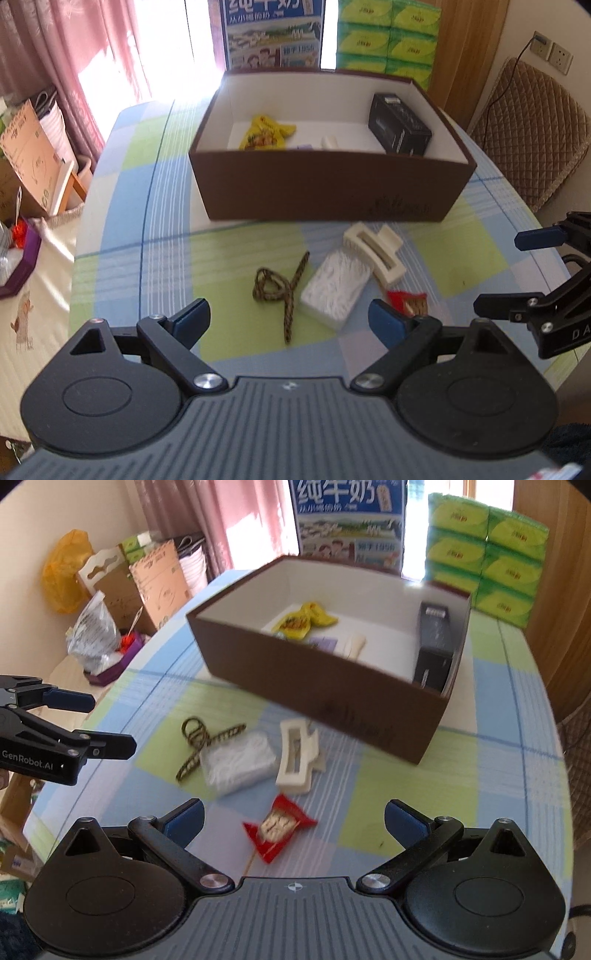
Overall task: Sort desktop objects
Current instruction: 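Withdraw both open tools back toward the loose items on the table, then grasp the leopard-print hair tie with the left tool while the right tool grasps the red packet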
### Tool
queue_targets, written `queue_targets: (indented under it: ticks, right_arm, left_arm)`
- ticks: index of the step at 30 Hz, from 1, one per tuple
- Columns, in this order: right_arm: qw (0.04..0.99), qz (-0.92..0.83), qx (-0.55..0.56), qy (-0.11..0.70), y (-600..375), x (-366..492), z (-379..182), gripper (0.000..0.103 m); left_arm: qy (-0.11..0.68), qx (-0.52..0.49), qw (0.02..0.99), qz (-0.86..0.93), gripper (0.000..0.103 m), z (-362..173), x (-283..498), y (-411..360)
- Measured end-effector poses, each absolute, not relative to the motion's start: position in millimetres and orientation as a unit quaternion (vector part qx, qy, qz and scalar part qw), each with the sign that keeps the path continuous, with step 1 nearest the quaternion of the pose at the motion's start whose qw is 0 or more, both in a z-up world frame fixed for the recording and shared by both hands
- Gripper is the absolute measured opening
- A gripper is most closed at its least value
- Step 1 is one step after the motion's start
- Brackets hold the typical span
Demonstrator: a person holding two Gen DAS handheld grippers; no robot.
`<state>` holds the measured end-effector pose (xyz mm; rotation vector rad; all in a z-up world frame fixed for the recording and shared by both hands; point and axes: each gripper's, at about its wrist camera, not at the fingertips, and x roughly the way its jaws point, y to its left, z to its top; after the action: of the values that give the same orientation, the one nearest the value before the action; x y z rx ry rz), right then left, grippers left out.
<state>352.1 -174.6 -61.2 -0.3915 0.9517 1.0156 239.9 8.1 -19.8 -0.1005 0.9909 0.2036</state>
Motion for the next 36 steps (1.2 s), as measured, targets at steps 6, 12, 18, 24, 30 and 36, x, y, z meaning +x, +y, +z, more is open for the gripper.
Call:
queue_targets:
  ticks: [6,12,18,24,30,36]
  right_arm:
    - [0.742,0.47,-0.196,0.436,-171,343,-76,0.101]
    - [0.741,0.473,-0.206,0.43,-170,339,-90,0.101]
    - [0.737,0.476,-0.217,0.428,-166,337,-103,0.101]
    - [0.745,0.466,-0.201,0.433,-162,345,-108,0.1]
    - [0.756,0.449,-0.201,0.432,-151,360,-109,0.096]
    - [0.759,0.436,-0.199,0.44,-146,371,-113,0.095]
  left_arm:
    - [0.49,-0.049,0.864,0.102,0.089,-38,236,7]
    - [0.495,-0.055,0.861,0.103,0.087,-49,236,11]
    - [0.501,-0.057,0.857,0.108,0.087,-59,239,19]
    - [0.5,-0.06,0.857,0.11,0.086,-65,244,27]
    - [0.498,-0.063,0.858,0.11,0.083,-73,257,36]
    - [0.502,-0.059,0.857,0.1,0.078,-86,278,45]
